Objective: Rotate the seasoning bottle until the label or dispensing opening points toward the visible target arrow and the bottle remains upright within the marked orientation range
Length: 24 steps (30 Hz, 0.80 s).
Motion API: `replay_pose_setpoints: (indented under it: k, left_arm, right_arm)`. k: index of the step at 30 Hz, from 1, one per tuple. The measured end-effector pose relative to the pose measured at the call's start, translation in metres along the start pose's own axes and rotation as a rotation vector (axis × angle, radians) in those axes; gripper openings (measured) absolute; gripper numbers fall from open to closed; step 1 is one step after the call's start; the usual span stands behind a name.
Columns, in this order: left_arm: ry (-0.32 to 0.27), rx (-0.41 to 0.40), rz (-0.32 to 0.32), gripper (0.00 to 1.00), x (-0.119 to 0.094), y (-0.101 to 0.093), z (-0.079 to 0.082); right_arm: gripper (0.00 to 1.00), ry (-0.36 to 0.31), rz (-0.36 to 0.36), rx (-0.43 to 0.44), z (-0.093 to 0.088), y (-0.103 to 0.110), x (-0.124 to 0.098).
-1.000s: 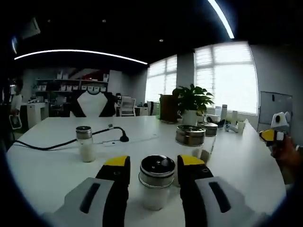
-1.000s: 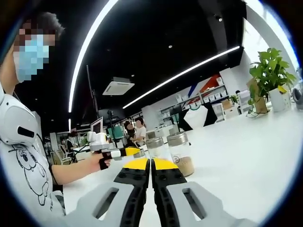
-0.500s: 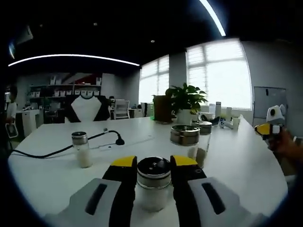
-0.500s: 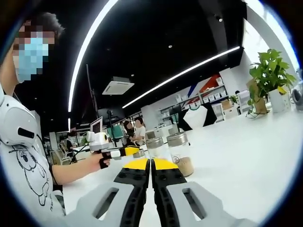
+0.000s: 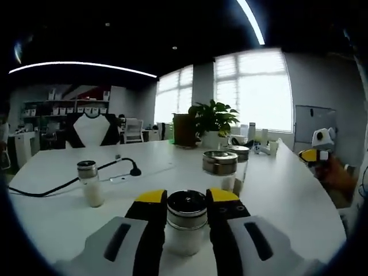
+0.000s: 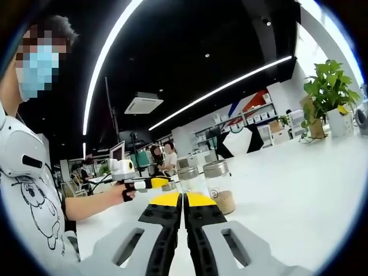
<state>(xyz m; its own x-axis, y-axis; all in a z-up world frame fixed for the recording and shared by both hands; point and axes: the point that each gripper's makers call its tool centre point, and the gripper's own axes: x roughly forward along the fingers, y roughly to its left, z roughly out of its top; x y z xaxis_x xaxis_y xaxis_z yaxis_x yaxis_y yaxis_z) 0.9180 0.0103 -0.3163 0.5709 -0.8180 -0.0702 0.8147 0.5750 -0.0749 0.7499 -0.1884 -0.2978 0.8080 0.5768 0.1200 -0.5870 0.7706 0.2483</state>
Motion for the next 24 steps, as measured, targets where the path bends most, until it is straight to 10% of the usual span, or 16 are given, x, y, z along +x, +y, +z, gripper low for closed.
replay_pose_setpoints:
  k: [4, 18, 24]
  left_arm:
    - [-0.026, -0.058, -0.017, 0.0, -0.005, 0.013, 0.005]
    - [-0.089, -0.066, 0.008, 0.4, -0.007, 0.0, 0.01]
    - [0.011, 0.081, 0.09, 0.52, 0.001, -0.005, -0.008]
  right_arm:
    - [0.0, -0.001, -0.001, -0.003, 0.001, 0.0, 0.0]
    - [0.0, 0.006, -0.005, -0.001, -0.002, -0.002, 0.0]
    - [0.0, 0.01, -0.002, 0.005, -0.005, -0.002, 0.001]
